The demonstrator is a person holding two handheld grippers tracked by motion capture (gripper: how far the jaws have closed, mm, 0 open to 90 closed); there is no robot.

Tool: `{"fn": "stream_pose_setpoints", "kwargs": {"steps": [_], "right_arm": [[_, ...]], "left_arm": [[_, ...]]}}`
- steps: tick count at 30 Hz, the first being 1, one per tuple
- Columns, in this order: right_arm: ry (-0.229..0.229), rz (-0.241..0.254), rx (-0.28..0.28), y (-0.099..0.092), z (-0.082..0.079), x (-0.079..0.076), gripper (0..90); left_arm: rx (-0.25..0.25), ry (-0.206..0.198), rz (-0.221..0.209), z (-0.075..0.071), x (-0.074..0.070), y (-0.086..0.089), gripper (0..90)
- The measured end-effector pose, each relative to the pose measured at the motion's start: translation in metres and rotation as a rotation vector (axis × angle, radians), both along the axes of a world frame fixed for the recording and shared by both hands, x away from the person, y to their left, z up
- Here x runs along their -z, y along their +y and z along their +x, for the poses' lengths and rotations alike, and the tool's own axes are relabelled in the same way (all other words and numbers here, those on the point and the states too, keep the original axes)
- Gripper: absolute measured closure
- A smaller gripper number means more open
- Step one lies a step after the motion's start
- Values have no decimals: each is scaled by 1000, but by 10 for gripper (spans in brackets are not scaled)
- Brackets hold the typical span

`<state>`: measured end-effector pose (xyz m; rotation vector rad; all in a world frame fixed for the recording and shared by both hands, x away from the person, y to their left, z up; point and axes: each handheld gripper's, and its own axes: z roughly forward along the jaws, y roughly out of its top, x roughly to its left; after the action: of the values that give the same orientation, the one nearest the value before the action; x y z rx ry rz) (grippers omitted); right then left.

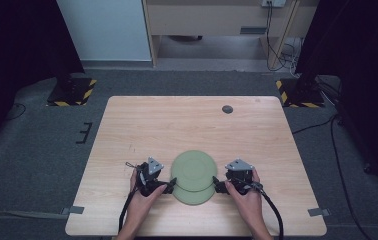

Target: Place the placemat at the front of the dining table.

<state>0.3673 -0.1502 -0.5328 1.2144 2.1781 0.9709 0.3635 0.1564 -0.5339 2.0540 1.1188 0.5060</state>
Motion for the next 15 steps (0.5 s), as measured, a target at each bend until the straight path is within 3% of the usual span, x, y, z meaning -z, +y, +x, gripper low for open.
{"fn": "stream_pose_setpoints", "kwargs": {"steps": [7, 15], "right_arm": [[-1, 5, 12, 0, 2, 1, 20], [-12, -17, -28, 1, -6, -1, 47]], "left_arm": [[-4, 6, -6, 1, 0, 0, 1], [5, 3, -5, -1, 0, 0, 18]]}}
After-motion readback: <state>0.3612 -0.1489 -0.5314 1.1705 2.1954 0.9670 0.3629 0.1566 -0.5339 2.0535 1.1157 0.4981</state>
